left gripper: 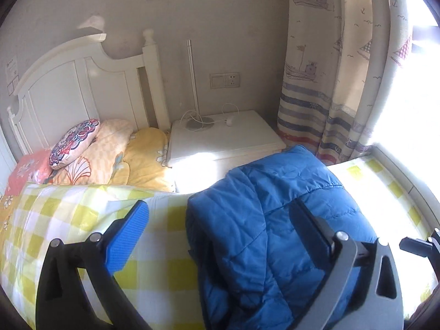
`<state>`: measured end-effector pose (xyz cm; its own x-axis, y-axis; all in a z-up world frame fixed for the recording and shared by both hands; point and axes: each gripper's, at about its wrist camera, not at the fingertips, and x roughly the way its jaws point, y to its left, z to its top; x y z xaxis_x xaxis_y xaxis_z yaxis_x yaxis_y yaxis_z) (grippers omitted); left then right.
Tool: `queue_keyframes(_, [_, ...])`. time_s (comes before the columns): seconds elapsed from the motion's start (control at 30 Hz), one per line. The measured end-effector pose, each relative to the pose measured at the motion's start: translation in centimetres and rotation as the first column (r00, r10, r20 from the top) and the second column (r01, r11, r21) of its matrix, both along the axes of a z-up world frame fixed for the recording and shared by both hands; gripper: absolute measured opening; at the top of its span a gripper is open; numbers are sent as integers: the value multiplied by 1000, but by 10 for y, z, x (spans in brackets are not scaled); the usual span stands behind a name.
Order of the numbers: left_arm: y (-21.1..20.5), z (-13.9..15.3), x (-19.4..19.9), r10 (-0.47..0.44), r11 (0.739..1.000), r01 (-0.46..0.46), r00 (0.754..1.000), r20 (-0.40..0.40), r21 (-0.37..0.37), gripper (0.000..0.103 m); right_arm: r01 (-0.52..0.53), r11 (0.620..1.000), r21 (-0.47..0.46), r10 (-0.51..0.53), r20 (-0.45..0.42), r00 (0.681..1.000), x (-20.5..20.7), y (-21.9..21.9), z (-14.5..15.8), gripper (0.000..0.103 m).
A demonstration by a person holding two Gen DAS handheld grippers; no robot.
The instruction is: Fold large clothes
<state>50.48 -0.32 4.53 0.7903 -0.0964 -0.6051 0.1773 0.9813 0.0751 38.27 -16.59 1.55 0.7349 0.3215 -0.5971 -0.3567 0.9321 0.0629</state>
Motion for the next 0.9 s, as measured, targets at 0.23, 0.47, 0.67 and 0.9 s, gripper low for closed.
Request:
queue_keyframes(0.23, [-18, -72, 81, 10, 1000, -7, 983, -185, 13, 101, 10, 968, -252, -3, 28, 1000, -12, 55, -58, 96])
queue_keyframes(0.47, [-12, -100, 86, 22, 998, -31, 985, -173, -53, 101, 11, 966, -260, -2, 36, 999, -4, 58, -75, 99])
queue_keyframes(0.67, [-12, -101, 84, 38, 998, -46, 984, -172, -41, 101, 13, 971, -238, -6, 26, 1000, -6, 58, -72, 99])
queue_keyframes(0.9, [-7, -44, -16, 75, 997, -75, 997, -13, -15, 101, 97, 987, -128, -87, 83, 993, -69, 8, -40, 98])
